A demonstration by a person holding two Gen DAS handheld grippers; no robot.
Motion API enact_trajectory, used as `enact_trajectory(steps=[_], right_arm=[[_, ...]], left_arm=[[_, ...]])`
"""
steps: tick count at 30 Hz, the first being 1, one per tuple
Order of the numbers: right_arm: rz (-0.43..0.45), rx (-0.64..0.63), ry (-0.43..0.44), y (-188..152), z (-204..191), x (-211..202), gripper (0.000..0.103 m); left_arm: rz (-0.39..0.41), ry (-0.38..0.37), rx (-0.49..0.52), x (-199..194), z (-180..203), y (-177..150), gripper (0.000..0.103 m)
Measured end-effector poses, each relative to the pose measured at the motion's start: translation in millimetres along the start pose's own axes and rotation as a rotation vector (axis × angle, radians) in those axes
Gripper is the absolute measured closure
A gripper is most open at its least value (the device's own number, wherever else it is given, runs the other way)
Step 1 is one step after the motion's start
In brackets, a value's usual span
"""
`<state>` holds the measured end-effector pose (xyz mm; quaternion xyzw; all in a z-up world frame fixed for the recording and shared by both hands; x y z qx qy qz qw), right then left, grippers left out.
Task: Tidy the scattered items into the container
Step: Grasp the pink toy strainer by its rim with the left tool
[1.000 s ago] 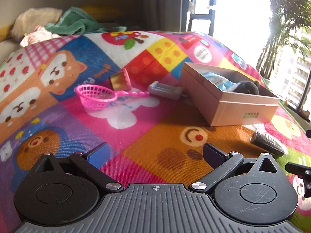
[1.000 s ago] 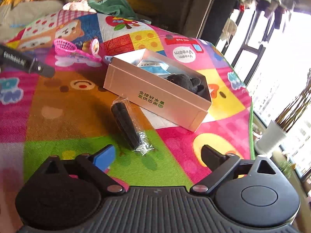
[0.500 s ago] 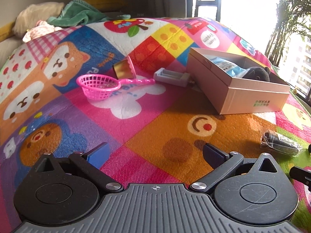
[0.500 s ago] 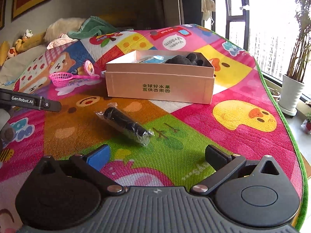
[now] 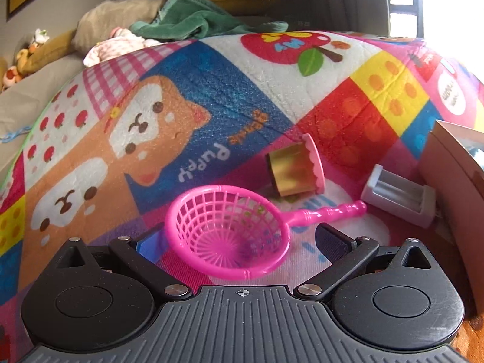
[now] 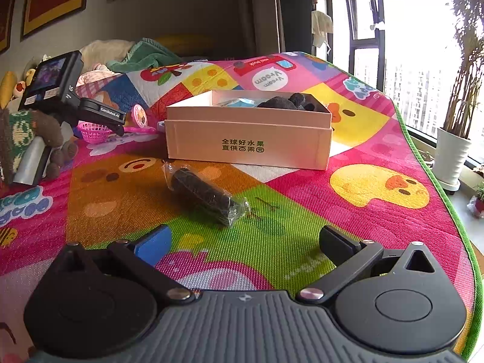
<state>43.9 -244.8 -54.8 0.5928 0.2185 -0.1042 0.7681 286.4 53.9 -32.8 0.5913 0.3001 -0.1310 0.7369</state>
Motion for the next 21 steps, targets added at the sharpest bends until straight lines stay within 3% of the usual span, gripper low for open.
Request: enact_trajectory(steps=[3, 4, 9, 13, 17, 21], right_arm=[[0.005, 0.0, -0.001, -1, 0, 0, 0.0], [0.007, 0.0, -0.002, -1, 0, 0, 0.0], [0.009, 0.0, -0.004, -1, -1, 0, 0.0], [-0.001, -0.002, 0.0, 0, -1, 0, 0.0], [-0.014, 0.0, 0.003, 1, -1, 1, 0.0], [-0.025, 0.003, 0.002, 1, -1, 1, 0.0]], left_arm=[[-0.005, -0.007, 0.025, -1, 0, -2, 0.025], [-0.006, -0.013, 0.041, -3, -1, -4, 0.027], [0.003, -0.075, 0.094, -33, -6, -14, 0.027], [0.009, -0.21, 0.154, -94, -6, -30, 0.027], [-0.051, -0.394, 0.309, -158, 0, -61, 0.027], [-0.116, -0.429, 0.446, -183, 3, -93, 0.026]])
Point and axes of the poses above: each gripper's, at about its wrist camera, not at the fingertips, and x roughly the way its jaws point, z to its right, y to its top, the point moved 8 cm from there along x, roughly the way its jaws point, and after that the axes turned 14 degrees about -x, right-handed, at the moved point
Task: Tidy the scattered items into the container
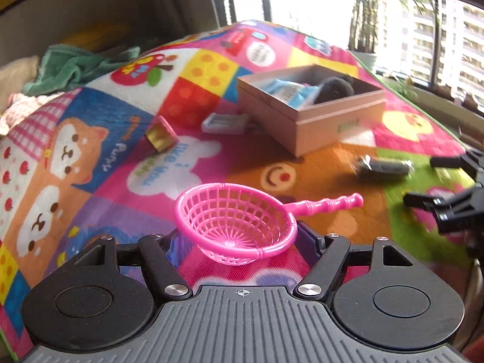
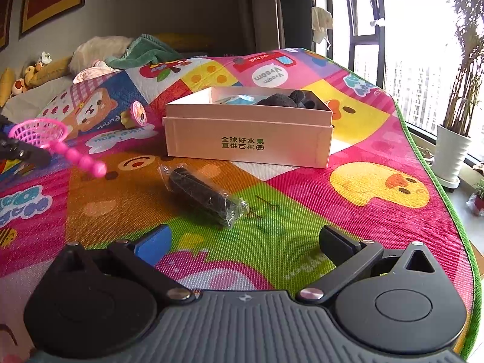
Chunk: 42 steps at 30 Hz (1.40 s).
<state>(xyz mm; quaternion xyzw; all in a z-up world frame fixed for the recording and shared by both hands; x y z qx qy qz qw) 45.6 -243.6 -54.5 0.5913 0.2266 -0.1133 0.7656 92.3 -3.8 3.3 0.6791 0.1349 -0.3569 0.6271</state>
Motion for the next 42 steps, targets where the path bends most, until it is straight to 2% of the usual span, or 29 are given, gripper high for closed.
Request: enact_trajectory(steps=[8, 14, 18, 25, 27, 28, 30, 33, 37, 42], right_arm=[[-0.033, -0.006, 0.006, 1, 1, 0, 0.0], [-0.074, -0.027, 0.03, 6, 2, -3, 0.0], [0.005, -0.07, -0.029, 15, 3, -27, 0.0], [0.104, -0.124, 0.017, 40, -18, -53, 0.001], [0.101, -0.162, 0.027, 44, -29, -52, 0.013], [0.089, -0.182, 0.042, 46, -35, -51, 0.016], [0.063, -0.22, 0.074, 47, -47, -48, 0.031], [0.034, -0.275, 0.098, 47, -65, -45, 0.045], [0.034, -0.318, 0.113, 49, -87, -43, 0.046], [0.039, -0.371, 0.115, 56, -103, -35, 0.046]], left_arm=[[-0.078, -0.005, 0.023, 29, 10, -16, 0.023], [-0.091, -0.082, -0.047, 39, 23, -7, 0.009], [-0.085, -0.117, -0.095, 30, 25, -2, 0.005], [-0.066, -0.103, -0.163, 6, 9, -9, 0.002], [-0.051, -0.092, -0.19, -1, 1, -11, 0.001], [-0.043, -0.087, -0.207, -4, -3, -12, 0.001], [-0.029, -0.08, -0.247, -10, -13, -15, 0.001], [-0.005, -0.074, -0.293, -18, -25, -17, 0.0], [0.003, -0.086, -0.331, -22, -33, -21, 0.0], [-0.037, -0.128, -0.337, -18, -27, -34, 0.0]])
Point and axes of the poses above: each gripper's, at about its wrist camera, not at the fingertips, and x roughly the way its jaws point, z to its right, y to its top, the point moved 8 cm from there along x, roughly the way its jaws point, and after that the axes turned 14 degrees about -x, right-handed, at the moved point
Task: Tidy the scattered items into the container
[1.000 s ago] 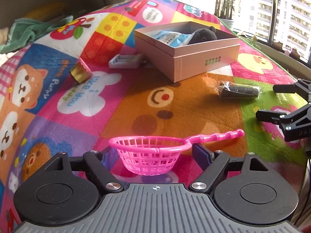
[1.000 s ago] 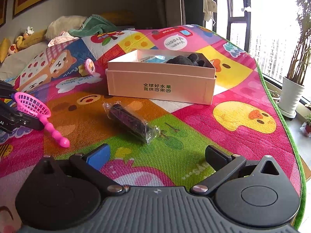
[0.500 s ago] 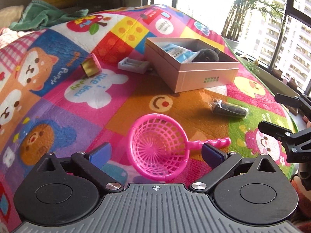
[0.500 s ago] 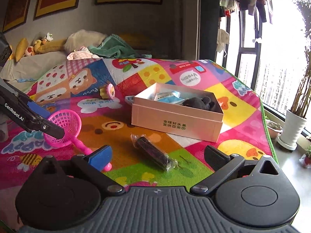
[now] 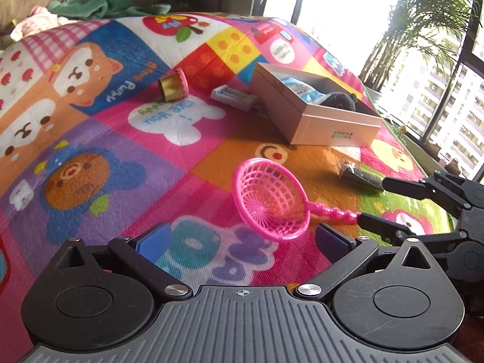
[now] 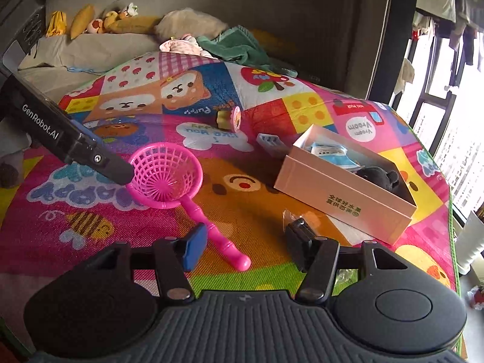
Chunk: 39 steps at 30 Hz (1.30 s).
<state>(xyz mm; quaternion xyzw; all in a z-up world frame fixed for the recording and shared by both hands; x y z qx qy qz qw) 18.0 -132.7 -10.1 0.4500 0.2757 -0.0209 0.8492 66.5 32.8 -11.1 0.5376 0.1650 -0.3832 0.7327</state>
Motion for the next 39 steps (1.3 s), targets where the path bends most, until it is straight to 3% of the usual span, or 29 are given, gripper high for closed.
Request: enact_trajectory(steps=[5, 12, 18, 19, 21, 25, 26, 29, 33, 37, 39], right_arm=[[0.001, 0.096, -0.054, 5, 23, 10, 0.049], [-0.092, 0.091, -0.101, -17, 42, 37, 0.049], [-0.069, 0.065, 0.0, -23, 28, 13, 0.049], [-0.055, 0.052, 0.015, -20, 24, 7, 0.048], [-0.006, 0.01, 0.036, -9, 16, -5, 0.028], [0.084, -0.153, 0.081, 20, -16, -15, 0.026], [0.093, -0.198, 0.091, 27, -26, -13, 0.029], [0.094, -0.313, 0.124, 43, -58, 0, 0.05], [0.06, -0.369, 0.148, 60, -88, 32, 0.051], [-0.003, -0.362, 0.18, 65, -99, 56, 0.061], [-0.031, -0.336, 0.215, 70, -99, 58, 0.088]], left_arm=[[-0.037, 0.008, -0.007, 10, -1, -13, 0.0], [-0.059, 0.013, 0.014, 13, 5, -21, 0.0], [-0.042, 0.08, 0.055, 13, 7, -19, 0.0], [-0.031, 0.092, 0.059, 12, 7, -17, 0.0], [-0.009, 0.108, 0.059, 12, 6, -10, 0.0], [0.037, 0.099, 0.06, 3, 6, 4, 0.0], [0.058, 0.097, 0.058, -3, 4, 10, 0.0], [0.114, 0.131, 0.034, -16, -7, 24, 0.0], [0.167, 0.241, 0.021, -18, -27, 45, 0.0], [0.201, 0.267, -0.006, -23, -42, 59, 0.0], [0.212, 0.266, -0.019, -26, -49, 61, 0.0]])
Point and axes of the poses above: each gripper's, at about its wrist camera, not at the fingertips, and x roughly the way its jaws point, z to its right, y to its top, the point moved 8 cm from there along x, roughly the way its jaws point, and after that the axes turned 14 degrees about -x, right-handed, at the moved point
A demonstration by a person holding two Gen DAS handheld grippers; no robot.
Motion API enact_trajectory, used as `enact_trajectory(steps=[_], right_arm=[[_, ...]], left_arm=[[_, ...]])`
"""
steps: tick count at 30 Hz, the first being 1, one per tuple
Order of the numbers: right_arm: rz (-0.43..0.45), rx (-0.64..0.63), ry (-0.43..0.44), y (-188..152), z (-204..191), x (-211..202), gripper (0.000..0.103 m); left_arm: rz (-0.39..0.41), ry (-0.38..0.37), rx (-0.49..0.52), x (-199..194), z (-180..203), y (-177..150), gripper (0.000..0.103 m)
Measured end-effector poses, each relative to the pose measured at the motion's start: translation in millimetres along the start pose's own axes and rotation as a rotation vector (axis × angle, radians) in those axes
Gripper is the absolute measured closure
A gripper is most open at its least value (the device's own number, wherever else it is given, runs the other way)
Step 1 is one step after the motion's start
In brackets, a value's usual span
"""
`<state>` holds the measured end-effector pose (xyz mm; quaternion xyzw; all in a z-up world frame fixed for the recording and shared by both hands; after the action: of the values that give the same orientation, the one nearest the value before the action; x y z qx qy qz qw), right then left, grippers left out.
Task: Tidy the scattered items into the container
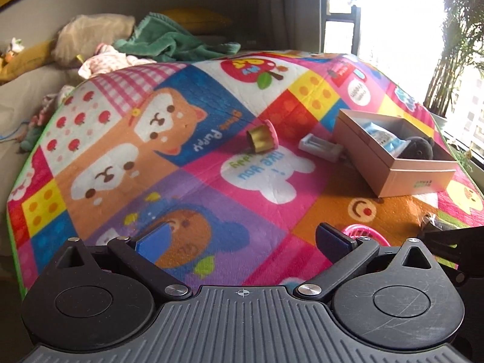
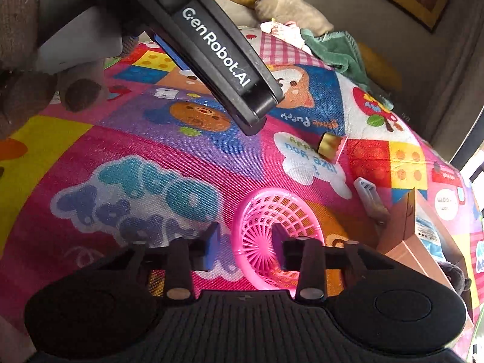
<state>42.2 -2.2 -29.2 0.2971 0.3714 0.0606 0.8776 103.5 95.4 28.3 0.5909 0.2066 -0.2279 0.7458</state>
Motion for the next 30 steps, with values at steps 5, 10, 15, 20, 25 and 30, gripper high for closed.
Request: enact_trajectory(steps=[5, 10, 15, 20, 25, 30], right_arm=[[0.016, 0.164, 0.071, 12, 23, -6, 0.095], [0.12, 0.584, 0.293, 13, 74, -14, 0.095], [0.15, 0.914, 0.363, -28, 124, -10, 0.095], [0.136, 0.91, 0.216, -67, 144, -18, 0.091], [0.148, 0.431, 0.062, -35, 86, -50, 0.061], [0.147, 0.141, 0.069, -3, 17, -45, 0.061]], left_arm=[[0.022, 0.006, -0.055, -2, -19, 5, 0.0], [0.034, 0.023, -0.109, -6, -34, 9, 0.0], [0.015, 0.013, -0.103, -5, -30, 3, 0.0], [-0.016, -0.016, -0.084, 4, -13, -4, 0.0], [-0.013, 0.014, -0.102, 12, -11, -1, 0.0], [-0.009, 0.021, -0.111, 8, -14, -1, 0.0]])
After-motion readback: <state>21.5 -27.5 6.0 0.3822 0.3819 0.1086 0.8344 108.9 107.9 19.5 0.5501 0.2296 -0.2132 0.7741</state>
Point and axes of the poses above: each gripper's, at about its wrist camera, not at the fingertips, and x roughly the way its jaws point, z to its right, y to its top, the point moved 8 cm from there along x, roughly the way its jaws point, and after that the axes turned 14 degrees about -x, right-handed, at the moved point
